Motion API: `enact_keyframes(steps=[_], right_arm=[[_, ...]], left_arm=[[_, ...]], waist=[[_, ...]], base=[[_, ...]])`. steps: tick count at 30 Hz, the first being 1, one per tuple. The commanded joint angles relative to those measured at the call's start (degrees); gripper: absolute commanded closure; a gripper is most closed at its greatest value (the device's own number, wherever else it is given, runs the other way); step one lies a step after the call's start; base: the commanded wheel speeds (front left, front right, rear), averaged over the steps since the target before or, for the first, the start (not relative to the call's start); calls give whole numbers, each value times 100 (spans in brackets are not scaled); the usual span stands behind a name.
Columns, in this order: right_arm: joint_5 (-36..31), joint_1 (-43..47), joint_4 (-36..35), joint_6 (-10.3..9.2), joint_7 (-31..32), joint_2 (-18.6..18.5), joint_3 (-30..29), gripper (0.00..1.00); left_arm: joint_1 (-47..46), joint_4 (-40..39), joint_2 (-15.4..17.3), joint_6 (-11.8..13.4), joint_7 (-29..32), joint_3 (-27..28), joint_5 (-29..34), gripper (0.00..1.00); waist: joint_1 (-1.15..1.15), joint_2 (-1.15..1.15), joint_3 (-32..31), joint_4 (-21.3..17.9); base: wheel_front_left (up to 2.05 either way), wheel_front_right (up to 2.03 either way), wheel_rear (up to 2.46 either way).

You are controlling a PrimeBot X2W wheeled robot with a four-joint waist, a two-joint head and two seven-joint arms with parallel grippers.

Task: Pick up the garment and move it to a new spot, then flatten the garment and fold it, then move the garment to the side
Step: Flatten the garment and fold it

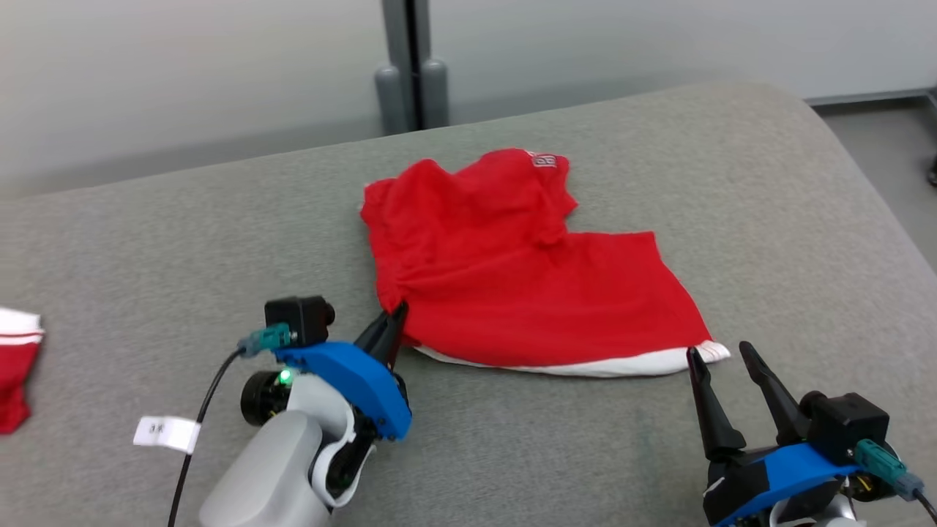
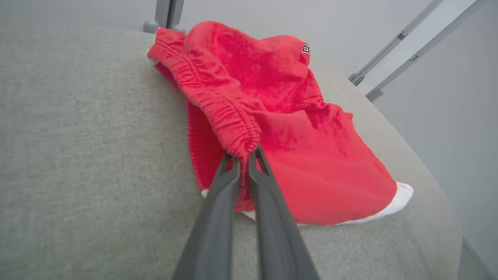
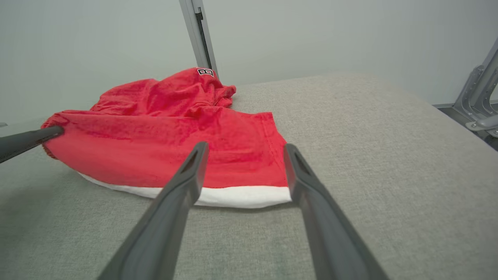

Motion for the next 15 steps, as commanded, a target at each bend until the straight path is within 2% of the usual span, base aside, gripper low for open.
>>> enact_keyframes(steps=[1,5,9,15], right_arm=[[-66,59,-62,1,39,1,-52,0],[-75,146,-168,1,113,2,-201,0],[-55,188,-228,1,134,2,-310,0],[-9,214,-288,1,169,1,-363,0]], left_arm=[[200,-280,124,-40,-48,-66,-69,100],[753,-983,313,-32,46,-157,-199,100],[1213,-1647,453,158,230,-184,-289,100],[2133,-3369,791,877,623,-105,-419,100]], waist=[[0,0,-142,354],[0,0,-234,745],[0,0,-300,961],[0,0,-334,1088]], base=[[0,0,0],[0,0,0],[0,0,0],[0,0,0]])
